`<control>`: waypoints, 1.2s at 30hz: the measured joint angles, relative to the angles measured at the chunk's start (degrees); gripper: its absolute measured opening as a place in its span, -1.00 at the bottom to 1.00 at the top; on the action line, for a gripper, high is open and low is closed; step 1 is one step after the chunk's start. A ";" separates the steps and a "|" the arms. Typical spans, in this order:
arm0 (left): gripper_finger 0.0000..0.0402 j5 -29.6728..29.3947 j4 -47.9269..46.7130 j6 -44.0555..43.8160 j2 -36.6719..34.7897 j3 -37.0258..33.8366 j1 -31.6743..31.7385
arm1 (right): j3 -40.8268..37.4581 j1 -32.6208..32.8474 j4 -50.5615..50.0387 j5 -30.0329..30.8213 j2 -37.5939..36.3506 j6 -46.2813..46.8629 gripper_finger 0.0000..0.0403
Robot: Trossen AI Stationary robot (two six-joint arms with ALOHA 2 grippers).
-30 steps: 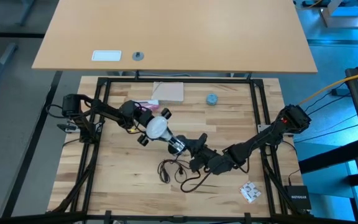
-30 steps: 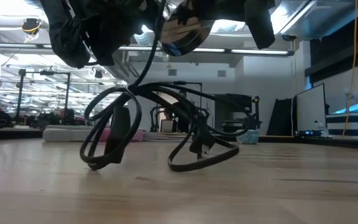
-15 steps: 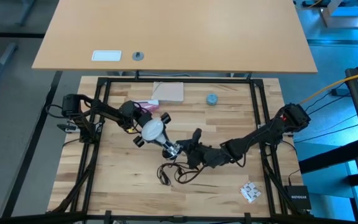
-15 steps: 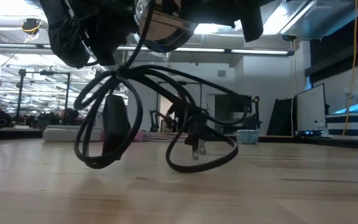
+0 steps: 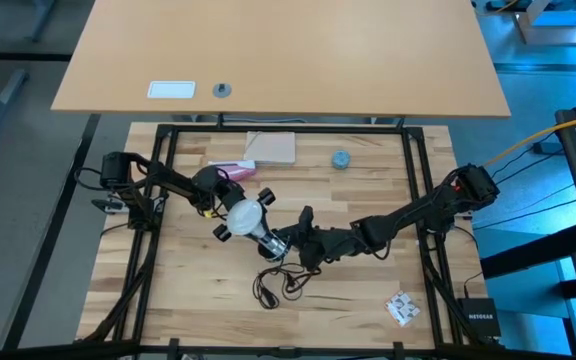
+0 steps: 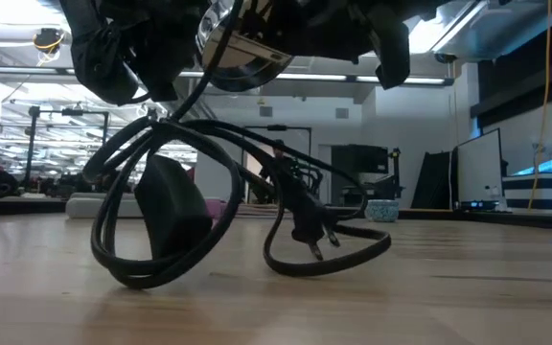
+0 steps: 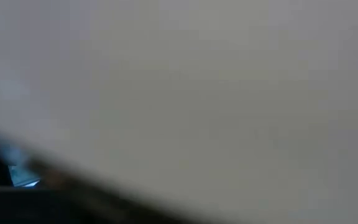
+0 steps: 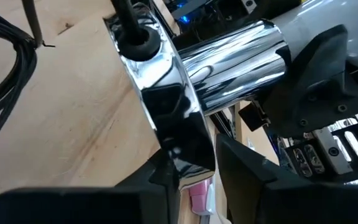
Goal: Screw lightbulb
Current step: Insert the white lightbulb into the desk lamp
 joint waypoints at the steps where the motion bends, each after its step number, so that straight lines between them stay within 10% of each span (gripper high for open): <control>1: -0.23 -0.44 0.07 -0.04 0.00 0.02 0.00 | 0.00 0.00 -0.03 0.00 0.02 0.00 -0.48; 19: -0.23 -6.59 -1.62 -8.61 -0.24 0.26 3.94 | 2.71 7.45 -0.33 13.18 -0.38 -10.64 -0.23; 36: -0.23 -22.11 -8.89 -8.26 -0.13 0.22 4.11 | 6.34 9.92 -14.29 7.54 -0.57 -1.86 -0.23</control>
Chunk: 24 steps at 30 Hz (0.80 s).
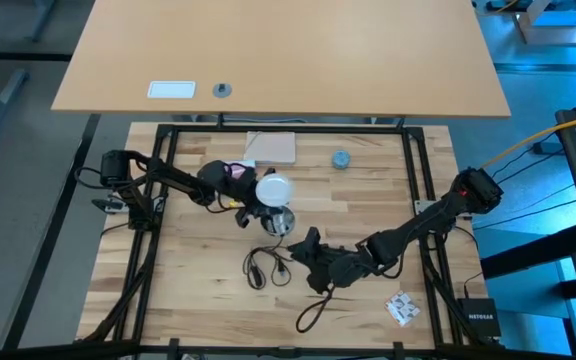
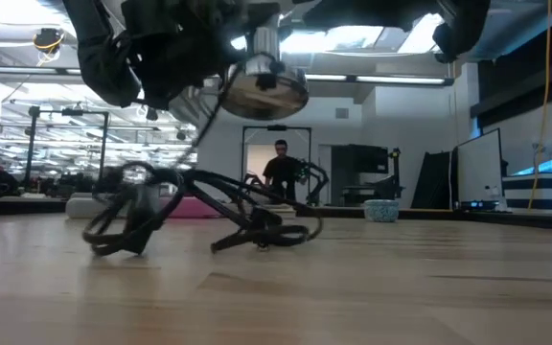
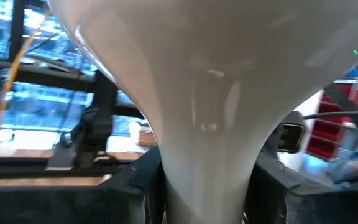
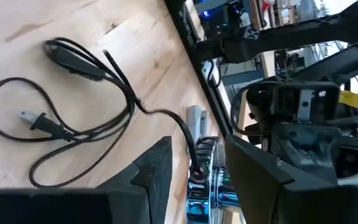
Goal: Screw lightbulb
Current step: Insert the white lightbulb into the desk lamp
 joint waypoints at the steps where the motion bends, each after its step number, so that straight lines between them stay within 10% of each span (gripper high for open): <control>1: -0.23 -0.78 -0.76 0.52 0.00 0.00 -0.08 | 0.00 0.00 -0.56 -0.04 0.00 0.02 -0.23; 24: -0.28 -13.70 -9.23 -2.23 0.02 -0.07 -3.14 | 0.04 -2.69 0.46 2.54 5.03 -0.16 -0.23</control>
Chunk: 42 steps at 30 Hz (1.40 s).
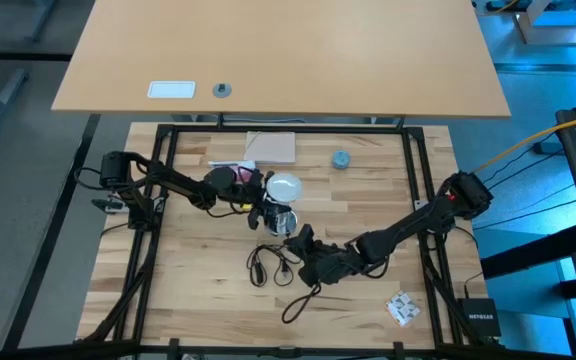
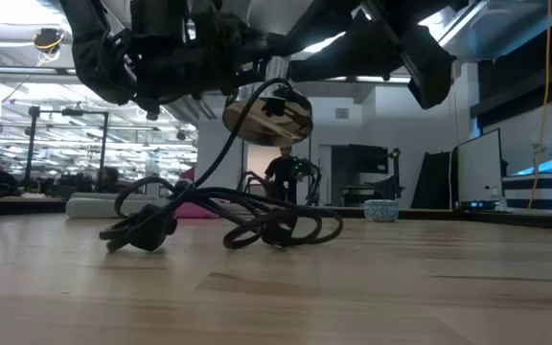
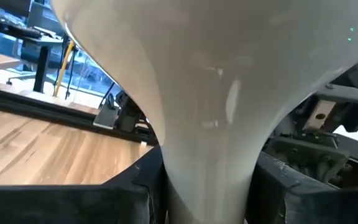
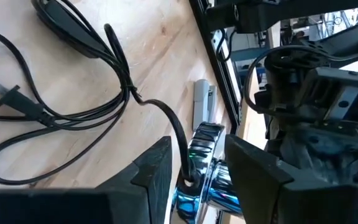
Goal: Screw lightbulb
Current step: Insert the white lightbulb into the desk lamp
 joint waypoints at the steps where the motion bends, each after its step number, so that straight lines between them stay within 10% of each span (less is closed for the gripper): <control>1: -0.27 -0.05 0.30 -0.10 0.00 0.00 -0.21 | 0.00 -0.32 -0.09 -0.03 0.01 0.01 -0.23; 14: -0.27 -0.07 4.21 -0.04 0.00 0.00 -2.08 | 0.00 -1.85 -0.46 -3.42 0.01 0.41 -0.27; 24: -0.28 0.51 4.15 0.22 0.00 0.00 -2.17 | 0.00 -1.78 -0.56 -4.30 0.00 0.50 -0.92; 42: -0.25 15.62 3.87 4.44 0.00 0.07 -1.62 | 0.07 2.97 -5.30 6.17 -0.56 1.69 -0.94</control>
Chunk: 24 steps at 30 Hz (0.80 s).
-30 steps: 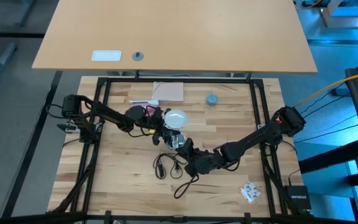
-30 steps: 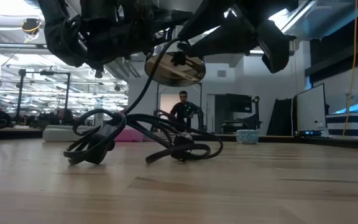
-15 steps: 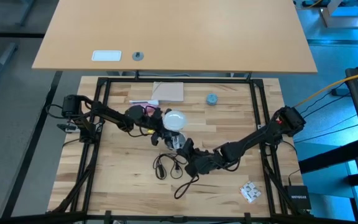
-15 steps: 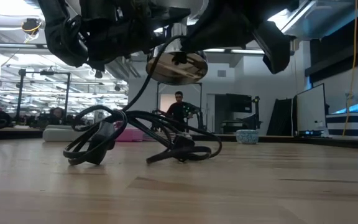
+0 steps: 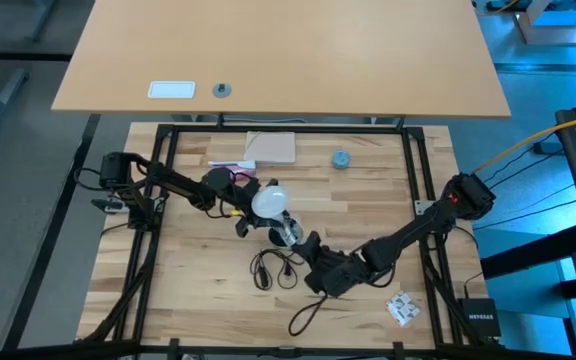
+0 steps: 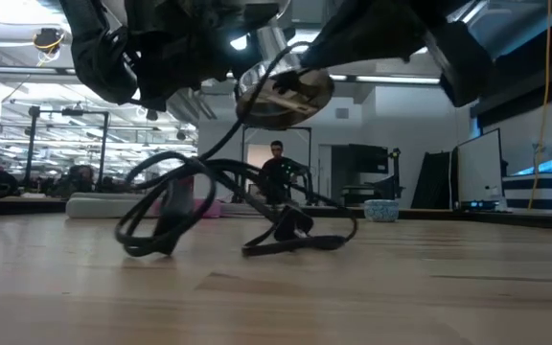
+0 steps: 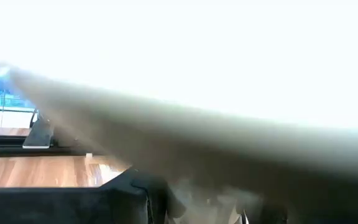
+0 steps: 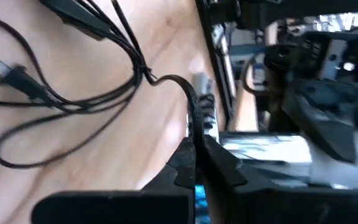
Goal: Screw lightbulb
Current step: Insert the white lightbulb into the desk lamp
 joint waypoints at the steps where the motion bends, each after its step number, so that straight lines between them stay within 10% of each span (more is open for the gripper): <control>1: -0.25 0.03 -0.04 0.13 0.00 0.00 0.00 | -0.01 0.58 -0.52 1.92 -0.11 0.03 -0.94; 16: -0.25 0.01 0.96 0.36 -0.04 0.08 0.04 | -0.07 0.91 -10.59 20.74 -0.18 21.88 -0.94; 24: -0.25 -0.04 0.60 0.30 -0.04 0.02 0.00 | -0.04 -2.66 -13.95 19.77 -0.22 26.99 -0.95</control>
